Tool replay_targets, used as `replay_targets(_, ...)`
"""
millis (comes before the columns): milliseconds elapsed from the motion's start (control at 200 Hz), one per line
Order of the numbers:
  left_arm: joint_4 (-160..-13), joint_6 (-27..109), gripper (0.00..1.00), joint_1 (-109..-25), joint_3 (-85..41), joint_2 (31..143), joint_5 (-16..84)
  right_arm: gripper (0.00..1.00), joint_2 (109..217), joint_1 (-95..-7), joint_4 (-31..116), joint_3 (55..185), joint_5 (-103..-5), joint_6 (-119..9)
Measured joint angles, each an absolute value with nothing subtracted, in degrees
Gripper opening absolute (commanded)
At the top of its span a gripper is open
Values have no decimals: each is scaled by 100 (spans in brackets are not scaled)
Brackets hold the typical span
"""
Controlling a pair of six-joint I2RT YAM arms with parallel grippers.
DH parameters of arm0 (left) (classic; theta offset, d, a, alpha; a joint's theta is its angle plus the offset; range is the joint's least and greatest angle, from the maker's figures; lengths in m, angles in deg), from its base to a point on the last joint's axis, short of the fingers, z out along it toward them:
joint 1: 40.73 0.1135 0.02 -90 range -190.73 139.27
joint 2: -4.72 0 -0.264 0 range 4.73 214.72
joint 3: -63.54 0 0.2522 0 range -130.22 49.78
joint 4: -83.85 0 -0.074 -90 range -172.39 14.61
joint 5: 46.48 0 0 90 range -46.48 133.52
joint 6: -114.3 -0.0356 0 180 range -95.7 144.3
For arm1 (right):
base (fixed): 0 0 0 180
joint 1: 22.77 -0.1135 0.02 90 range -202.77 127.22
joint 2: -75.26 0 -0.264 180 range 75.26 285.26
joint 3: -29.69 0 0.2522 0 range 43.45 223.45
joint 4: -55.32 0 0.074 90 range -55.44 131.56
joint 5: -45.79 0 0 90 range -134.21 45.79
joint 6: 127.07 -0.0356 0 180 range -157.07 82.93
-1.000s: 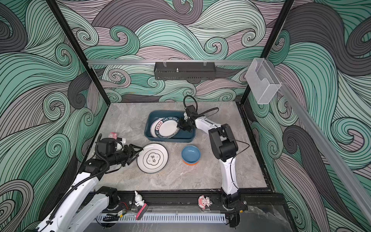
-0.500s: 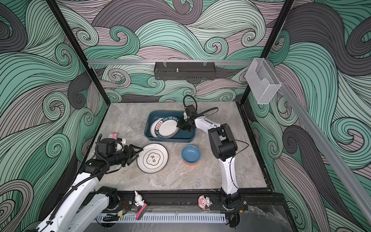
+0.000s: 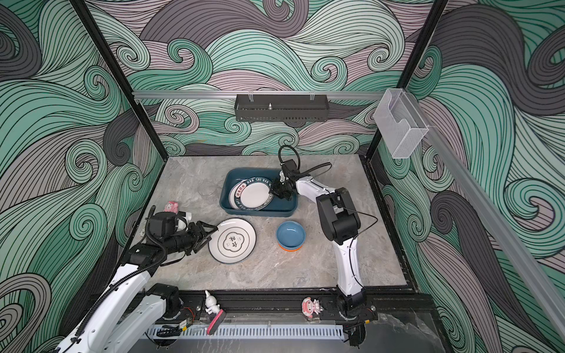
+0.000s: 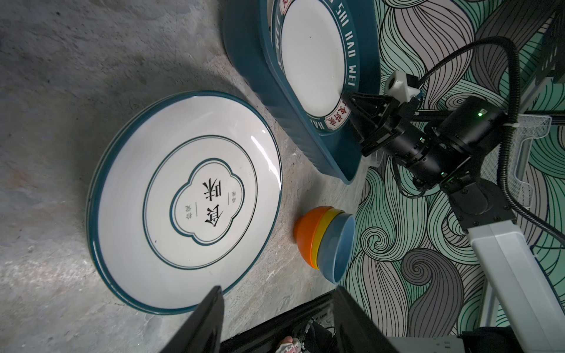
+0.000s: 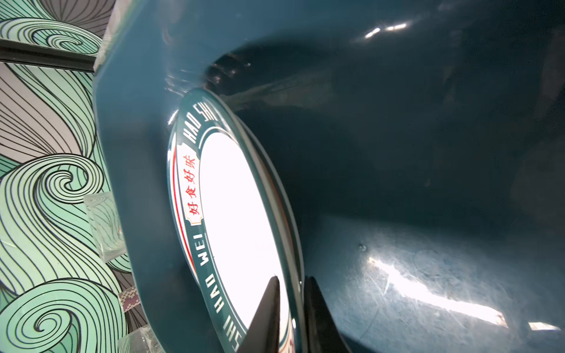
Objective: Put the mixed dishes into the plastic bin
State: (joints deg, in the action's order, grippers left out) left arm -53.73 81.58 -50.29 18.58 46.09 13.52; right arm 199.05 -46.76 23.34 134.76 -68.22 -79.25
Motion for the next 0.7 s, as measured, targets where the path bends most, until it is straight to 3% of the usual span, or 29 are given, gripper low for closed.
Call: replay_targets(700,-5377,8179,59,-5029,1898,4609,1372,22,20088,-4735,1934,13751,-6726,-7767)
